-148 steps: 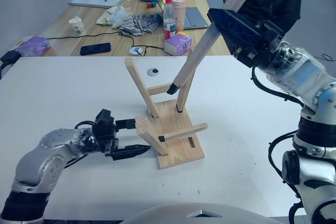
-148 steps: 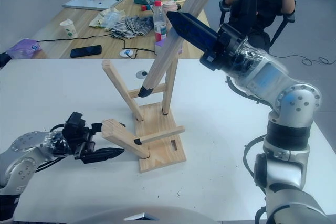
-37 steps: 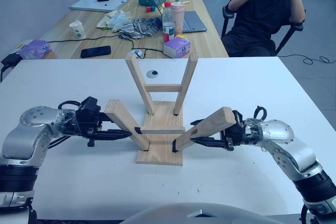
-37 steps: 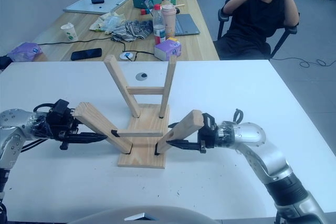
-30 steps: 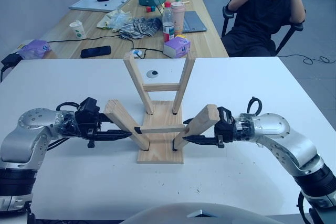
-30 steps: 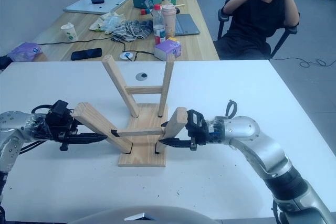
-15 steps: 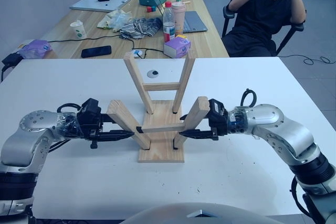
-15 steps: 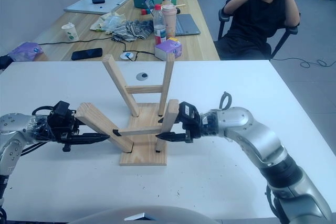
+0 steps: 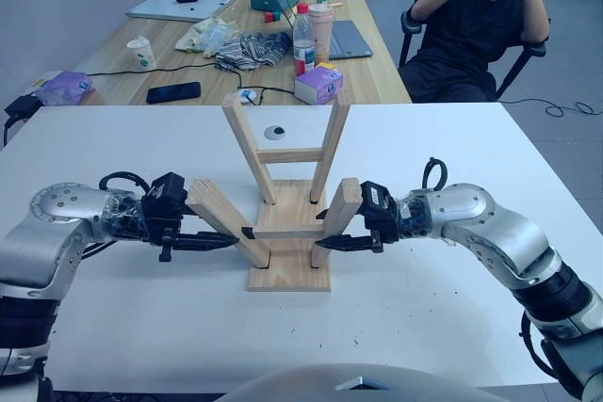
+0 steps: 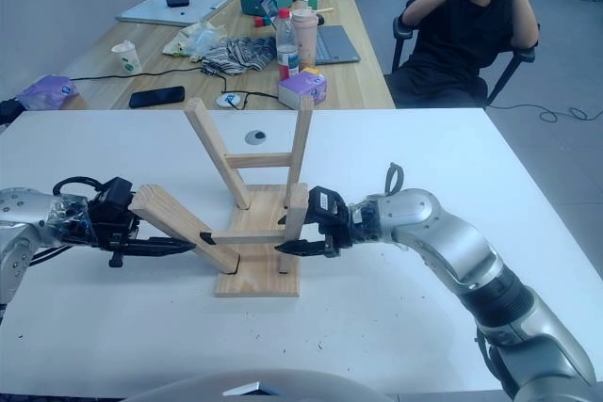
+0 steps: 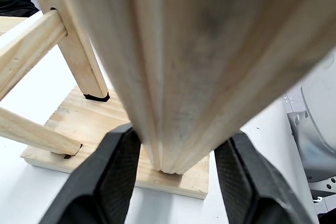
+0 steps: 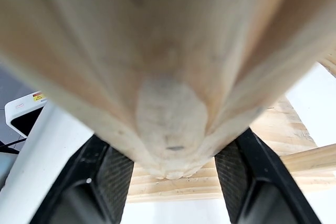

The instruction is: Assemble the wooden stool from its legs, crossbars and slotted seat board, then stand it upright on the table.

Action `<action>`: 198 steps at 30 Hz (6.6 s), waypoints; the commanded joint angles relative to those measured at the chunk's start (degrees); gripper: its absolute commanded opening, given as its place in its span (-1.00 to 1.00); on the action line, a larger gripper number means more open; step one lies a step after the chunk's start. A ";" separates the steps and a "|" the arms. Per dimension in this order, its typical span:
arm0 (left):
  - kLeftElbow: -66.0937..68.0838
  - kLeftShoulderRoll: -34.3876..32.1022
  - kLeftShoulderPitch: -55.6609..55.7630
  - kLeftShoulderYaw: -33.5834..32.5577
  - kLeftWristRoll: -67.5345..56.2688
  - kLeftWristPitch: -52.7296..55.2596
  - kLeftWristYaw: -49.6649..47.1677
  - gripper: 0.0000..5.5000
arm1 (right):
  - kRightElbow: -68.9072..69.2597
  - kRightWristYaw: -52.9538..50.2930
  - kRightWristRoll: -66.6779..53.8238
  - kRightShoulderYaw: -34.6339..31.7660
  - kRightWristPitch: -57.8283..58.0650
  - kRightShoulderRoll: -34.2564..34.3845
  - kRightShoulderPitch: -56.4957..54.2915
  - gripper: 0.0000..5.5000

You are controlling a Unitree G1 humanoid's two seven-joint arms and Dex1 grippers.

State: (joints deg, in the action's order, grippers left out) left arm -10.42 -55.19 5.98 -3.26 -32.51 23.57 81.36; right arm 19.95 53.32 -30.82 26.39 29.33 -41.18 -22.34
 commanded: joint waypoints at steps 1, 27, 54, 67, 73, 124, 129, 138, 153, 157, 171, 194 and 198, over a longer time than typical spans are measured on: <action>-4.49 2.47 -8.48 20.44 12.51 -2.52 1.10 -0.25 | -20.29 -5.55 20.56 19.84 7.52 -1.98 11.58 -0.26; 7.30 -1.99 -6.24 10.52 9.32 0.35 -3.06 0.34 | 4.01 -4.15 -2.85 -12.22 18.95 -7.69 19.76 0.46; 2.20 12.72 -1.14 8.85 0.86 1.87 -3.11 0.34 | -22.87 -9.83 14.11 -8.68 -2.27 10.57 2.97 -0.53; 6.01 10.41 -2.71 6.95 2.25 3.51 -5.70 0.34 | -30.18 5.50 15.99 -16.01 -12.38 1.20 5.66 0.17; 4.89 10.90 -4.28 6.34 2.21 2.43 -6.22 0.34 | -19.51 18.20 9.82 -17.49 -9.48 -5.80 15.43 0.17; 21.44 11.58 -7.29 -9.96 5.58 -12.92 -0.98 0.07 | -11.40 17.88 -7.18 -30.79 -0.38 -6.13 24.72 0.22; 21.68 15.13 -4.68 -6.21 6.95 -15.43 -3.13 0.07 | -12.68 16.11 -1.25 -26.22 -7.53 -0.38 22.74 0.22; 23.81 19.10 -1.50 -0.68 8.13 -16.73 -3.95 -0.02 | -20.68 13.40 7.87 -17.25 -13.96 7.81 15.65 0.12; 26.07 22.02 32.02 -23.24 -24.84 45.66 -45.40 -0.32 | -32.65 -25.72 -51.13 -45.23 35.05 12.68 -12.16 -0.33; 46.16 23.13 49.98 -25.07 -21.04 43.97 -59.37 -0.37 | -52.72 -42.01 -48.97 -49.22 30.44 16.42 -26.76 -0.38; 85.20 32.28 63.04 -31.41 -17.11 13.52 -70.77 -0.12 | -88.64 -46.71 -30.53 -53.16 7.30 21.57 -41.22 -0.16; 55.94 43.04 28.93 -18.47 12.71 -38.64 -66.95 0.52 | -64.82 -33.21 -1.01 -51.48 -36.25 33.01 -8.78 0.64; 55.76 45.51 26.74 -16.54 14.65 -43.31 -66.30 0.52 | -64.76 -33.54 6.39 -46.94 -46.04 36.75 -5.57 0.64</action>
State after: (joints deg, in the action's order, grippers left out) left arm 45.85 -10.73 34.01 -21.56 -19.42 -18.01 14.11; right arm -44.94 20.36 -27.38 -22.53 -13.68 -6.92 -29.69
